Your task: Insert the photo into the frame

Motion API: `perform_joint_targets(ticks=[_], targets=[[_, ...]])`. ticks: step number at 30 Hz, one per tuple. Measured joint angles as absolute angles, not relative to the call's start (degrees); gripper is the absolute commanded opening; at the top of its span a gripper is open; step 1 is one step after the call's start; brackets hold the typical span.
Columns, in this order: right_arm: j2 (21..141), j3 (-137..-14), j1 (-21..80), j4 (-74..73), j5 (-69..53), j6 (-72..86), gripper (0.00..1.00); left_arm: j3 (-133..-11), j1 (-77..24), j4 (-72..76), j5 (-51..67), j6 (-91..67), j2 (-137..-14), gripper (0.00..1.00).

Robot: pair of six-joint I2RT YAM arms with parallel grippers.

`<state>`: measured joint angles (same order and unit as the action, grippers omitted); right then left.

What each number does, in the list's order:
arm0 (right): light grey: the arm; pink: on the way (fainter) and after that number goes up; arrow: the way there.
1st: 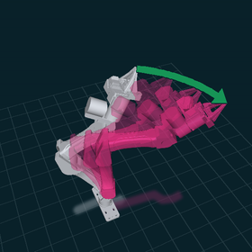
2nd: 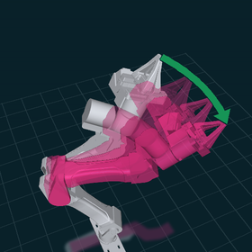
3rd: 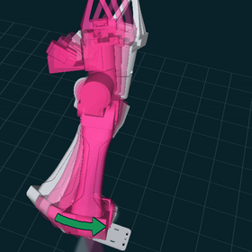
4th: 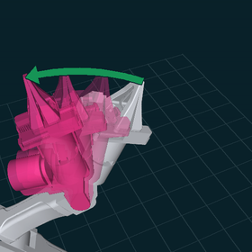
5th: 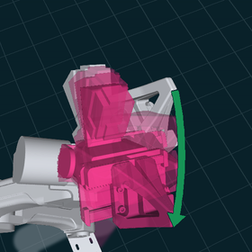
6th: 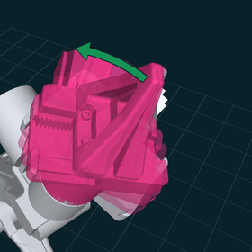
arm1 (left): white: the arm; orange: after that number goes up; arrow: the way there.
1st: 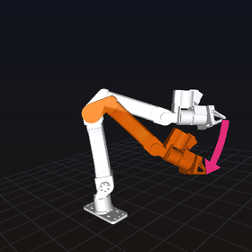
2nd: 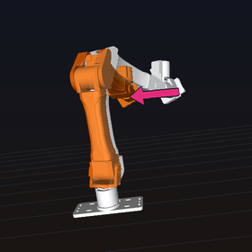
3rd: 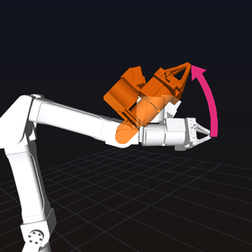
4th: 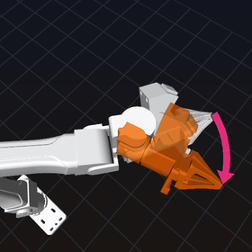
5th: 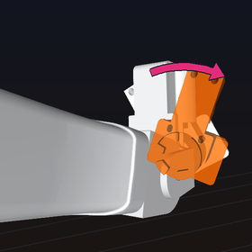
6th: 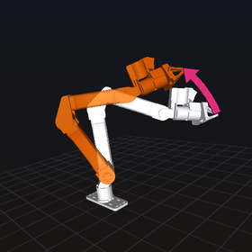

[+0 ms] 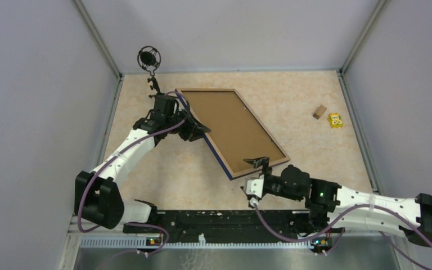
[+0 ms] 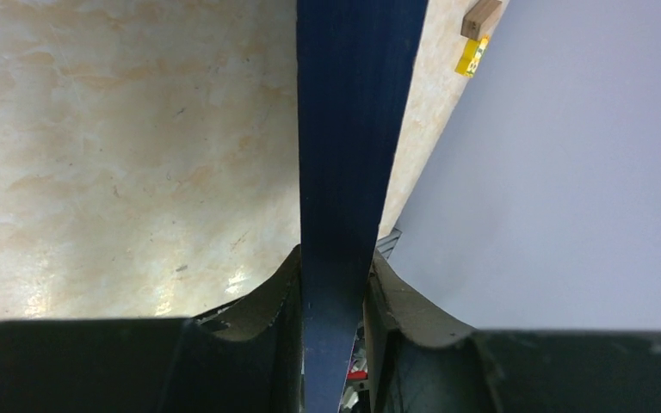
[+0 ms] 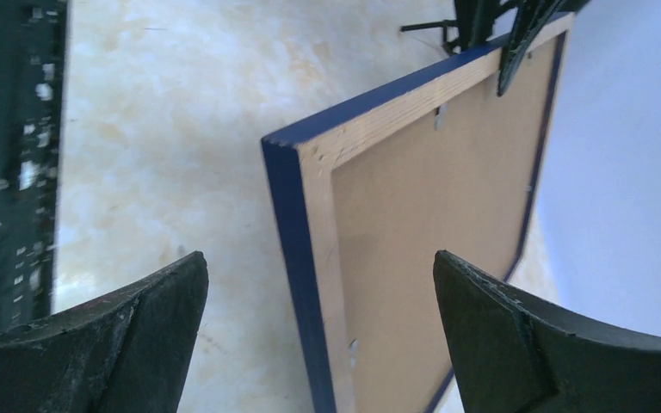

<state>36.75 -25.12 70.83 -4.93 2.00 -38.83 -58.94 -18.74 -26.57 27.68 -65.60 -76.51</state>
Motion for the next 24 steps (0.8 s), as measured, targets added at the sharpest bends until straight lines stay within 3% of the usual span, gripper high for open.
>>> perform_joint_targets(ticks=[5,8,13,15,17,22,24], targets=[[44.80,-21.30,74.89,9.61,12.84,-41.74,0.97,-58.96,-18.68,-26.55,28.64,-67.16,-76.14,0.00],[48.14,-16.69,77.47,18.50,18.55,-44.80,0.84,-59.00,-18.65,-26.63,28.84,-67.68,-75.92,0.00],[53.82,-13.91,78.98,28.34,26.96,-47.05,0.72,-59.27,-18.61,-27.03,28.82,-68.60,-75.31,0.00],[54.96,-13.93,78.98,31.14,29.41,-46.83,0.55,-59.27,-18.61,-27.03,28.91,-69.14,-75.05,0.00],[55.02,-13.93,79.00,33.36,30.85,-46.52,0.43,-59.27,-18.57,-27.00,28.99,-69.60,-74.78,0.00],[55.90,-14.00,79.00,37.91,33.56,-46.98,0.00,-59.24,-18.50,-26.41,29.34,-70.83,-74.22,0.00],[56.60,-14.48,79.00,38.76,34.52,-49.32,0.00,-59.24,-18.37,-25.58,29.34,-70.96,-73.87,0.13]])
